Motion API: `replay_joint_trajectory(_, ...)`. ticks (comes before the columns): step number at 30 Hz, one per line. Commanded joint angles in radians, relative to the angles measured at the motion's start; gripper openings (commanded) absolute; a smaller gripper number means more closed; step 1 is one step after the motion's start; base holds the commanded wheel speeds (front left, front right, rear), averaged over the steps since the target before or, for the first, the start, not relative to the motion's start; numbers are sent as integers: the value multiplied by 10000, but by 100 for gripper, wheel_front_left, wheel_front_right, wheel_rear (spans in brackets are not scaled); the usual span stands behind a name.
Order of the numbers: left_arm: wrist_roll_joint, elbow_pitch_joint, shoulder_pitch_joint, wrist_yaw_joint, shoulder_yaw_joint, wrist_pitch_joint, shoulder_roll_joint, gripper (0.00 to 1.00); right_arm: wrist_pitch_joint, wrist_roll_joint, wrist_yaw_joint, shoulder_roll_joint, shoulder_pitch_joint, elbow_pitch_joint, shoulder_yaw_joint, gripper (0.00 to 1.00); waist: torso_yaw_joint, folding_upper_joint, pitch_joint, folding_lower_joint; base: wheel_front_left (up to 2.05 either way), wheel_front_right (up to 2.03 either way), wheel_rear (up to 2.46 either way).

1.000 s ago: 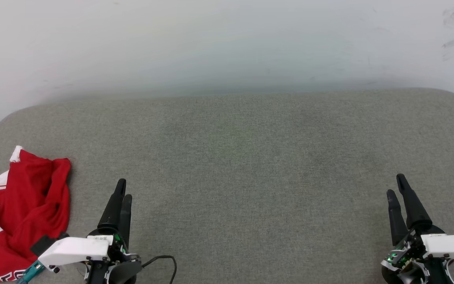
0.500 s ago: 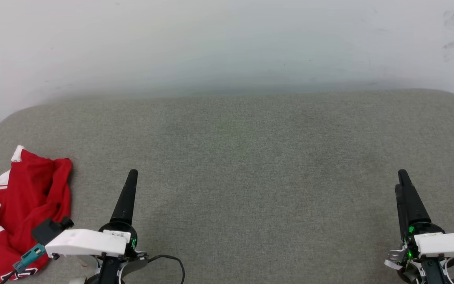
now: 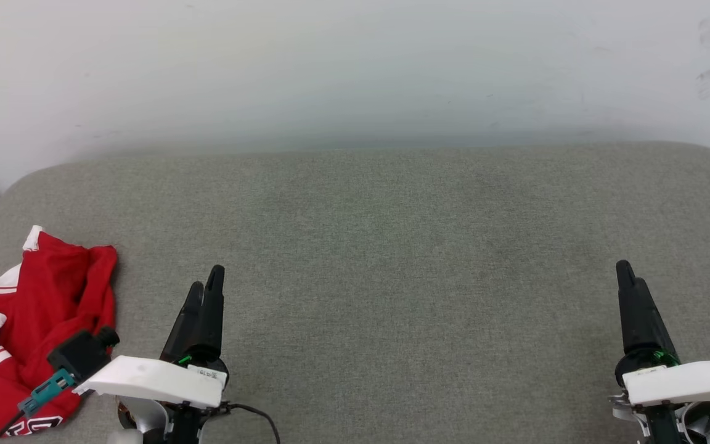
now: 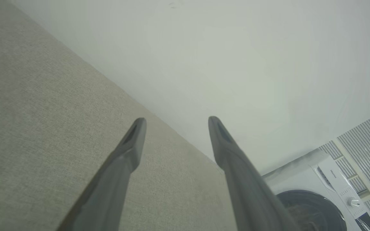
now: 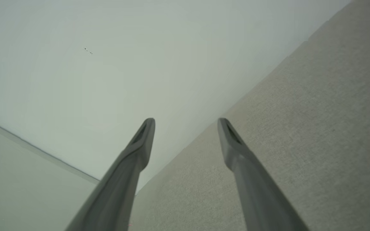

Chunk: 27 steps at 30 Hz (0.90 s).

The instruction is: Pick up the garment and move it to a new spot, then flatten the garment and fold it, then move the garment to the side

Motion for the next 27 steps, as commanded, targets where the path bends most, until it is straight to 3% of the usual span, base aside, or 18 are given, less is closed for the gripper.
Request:
replay_joint_trajectory(1, 591, -172, -35, -24, -56, -108, 116, 100, -103, -579, 3, -20, -20, -223, 2, 100, 8, 0, -6, 0, 0, 0, 0)
replay_joint_trajectory(19, 4042, -336, 98, -6, 85, -630, 226, 100, 227, -4399, 3, -15, 180, -831, -76, 100, 61, 0, -52, 0, 0, 0, 0)
replay_joint_trajectory(27, 5246, -371, 155, 216, -31, -843, 388, 100, 436, -5605, 3, -14, 280, -1077, -157, 100, 82, 0, -70, 0, 0, 0, 0)
